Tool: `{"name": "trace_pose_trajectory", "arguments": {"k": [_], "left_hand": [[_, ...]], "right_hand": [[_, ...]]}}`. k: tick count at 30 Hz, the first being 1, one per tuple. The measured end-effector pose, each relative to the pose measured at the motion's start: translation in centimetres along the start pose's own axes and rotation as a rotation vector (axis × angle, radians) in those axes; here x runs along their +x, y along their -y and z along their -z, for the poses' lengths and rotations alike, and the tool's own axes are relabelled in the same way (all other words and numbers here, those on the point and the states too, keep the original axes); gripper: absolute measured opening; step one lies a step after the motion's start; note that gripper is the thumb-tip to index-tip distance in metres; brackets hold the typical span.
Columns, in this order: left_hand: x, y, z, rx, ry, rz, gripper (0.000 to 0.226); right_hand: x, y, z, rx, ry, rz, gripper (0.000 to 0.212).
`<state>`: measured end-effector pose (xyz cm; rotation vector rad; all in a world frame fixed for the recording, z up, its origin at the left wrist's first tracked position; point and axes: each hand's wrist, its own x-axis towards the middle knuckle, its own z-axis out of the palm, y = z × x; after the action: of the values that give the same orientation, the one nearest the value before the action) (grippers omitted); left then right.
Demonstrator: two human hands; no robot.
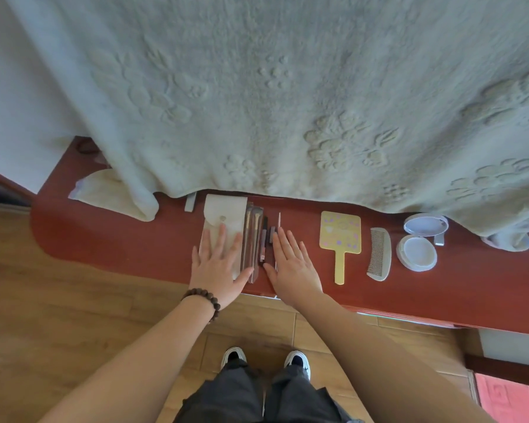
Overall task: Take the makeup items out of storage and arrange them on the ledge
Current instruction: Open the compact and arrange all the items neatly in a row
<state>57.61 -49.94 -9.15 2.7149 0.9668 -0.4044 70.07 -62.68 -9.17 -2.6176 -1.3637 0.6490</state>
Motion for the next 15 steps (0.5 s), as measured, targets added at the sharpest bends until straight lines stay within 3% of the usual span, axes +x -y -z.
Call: {"name": "trace_pose_trajectory", "arguments": {"k": [15], "left_hand": [[0.5,-2.2,-0.3,0.002,-0.006,-0.015,0.075]], "right_hand": [[-0.6,-0.1,-0.7,-0.016,-0.063,-0.050,0.067]]}}
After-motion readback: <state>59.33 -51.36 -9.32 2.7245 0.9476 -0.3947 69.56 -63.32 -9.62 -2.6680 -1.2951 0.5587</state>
